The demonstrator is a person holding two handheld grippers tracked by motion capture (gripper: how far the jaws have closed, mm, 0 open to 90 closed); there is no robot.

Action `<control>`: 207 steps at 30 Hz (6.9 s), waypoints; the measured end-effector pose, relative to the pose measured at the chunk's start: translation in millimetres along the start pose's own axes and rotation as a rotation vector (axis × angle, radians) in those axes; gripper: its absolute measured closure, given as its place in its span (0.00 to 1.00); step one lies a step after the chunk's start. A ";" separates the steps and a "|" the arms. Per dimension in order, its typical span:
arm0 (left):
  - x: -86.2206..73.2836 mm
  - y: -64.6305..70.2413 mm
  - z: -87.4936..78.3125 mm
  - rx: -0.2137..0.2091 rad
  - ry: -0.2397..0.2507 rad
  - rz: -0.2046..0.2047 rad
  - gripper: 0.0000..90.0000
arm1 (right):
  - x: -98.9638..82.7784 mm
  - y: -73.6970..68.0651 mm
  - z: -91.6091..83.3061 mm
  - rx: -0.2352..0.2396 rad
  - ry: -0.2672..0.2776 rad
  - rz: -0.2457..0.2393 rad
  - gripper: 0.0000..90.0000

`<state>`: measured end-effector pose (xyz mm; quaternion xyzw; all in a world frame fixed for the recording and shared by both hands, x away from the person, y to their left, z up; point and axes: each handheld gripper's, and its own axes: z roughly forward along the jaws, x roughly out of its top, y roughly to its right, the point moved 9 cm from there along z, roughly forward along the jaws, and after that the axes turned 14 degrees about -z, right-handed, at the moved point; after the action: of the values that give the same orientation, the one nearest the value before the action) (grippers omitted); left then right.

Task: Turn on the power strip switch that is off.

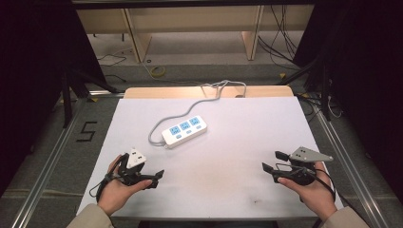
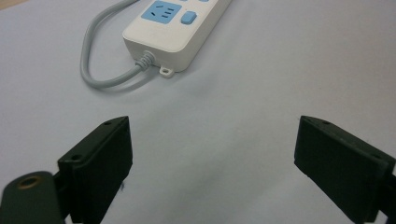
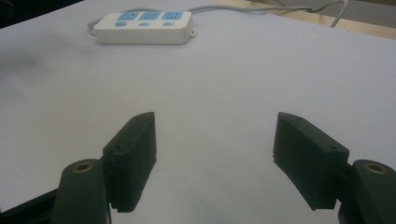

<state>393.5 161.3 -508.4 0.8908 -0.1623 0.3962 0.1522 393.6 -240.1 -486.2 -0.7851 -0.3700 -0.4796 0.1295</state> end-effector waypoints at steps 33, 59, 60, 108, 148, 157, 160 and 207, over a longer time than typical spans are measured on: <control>26.2 4.1 3.8 -0.024 -0.002 -0.068 1.00 | -3.0 -0.1 2.9 -0.012 -0.027 -0.007 0.34; 47.7 -2.1 20.8 -0.014 -0.020 -0.091 1.00 | -4.4 -1.6 6.1 -0.001 -0.037 -0.007 0.34; 48.3 -1.8 21.6 -0.014 -0.017 -0.097 1.00 | -4.4 -1.6 6.1 -0.001 -0.037 -0.007 0.34; 73.0 -4.5 39.5 0.009 -0.006 -0.060 1.00 | -5.6 -1.9 6.9 0.000 -0.051 -0.018 0.34; 88.7 -1.1 75.0 0.020 -0.026 -0.051 1.00 | -8.3 -3.1 8.6 0.003 -0.066 -0.016 0.34; 91.7 1.1 82.6 0.016 -0.029 -0.044 1.00 | -8.9 -2.2 8.1 -0.001 -0.068 -0.018 0.34; 91.9 -0.1 84.5 0.019 -0.034 -0.045 1.00 | -8.9 -2.6 8.2 0.001 -0.069 -0.019 0.34; 96.2 0.8 109.4 0.023 -0.058 -0.043 1.00 | -10.6 -1.2 6.9 -0.006 -0.074 -0.017 0.35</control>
<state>525.9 100.7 -505.6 0.9069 -0.1429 0.3688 0.1455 394.5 -240.2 -498.9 -0.7995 -0.3796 -0.4525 0.1093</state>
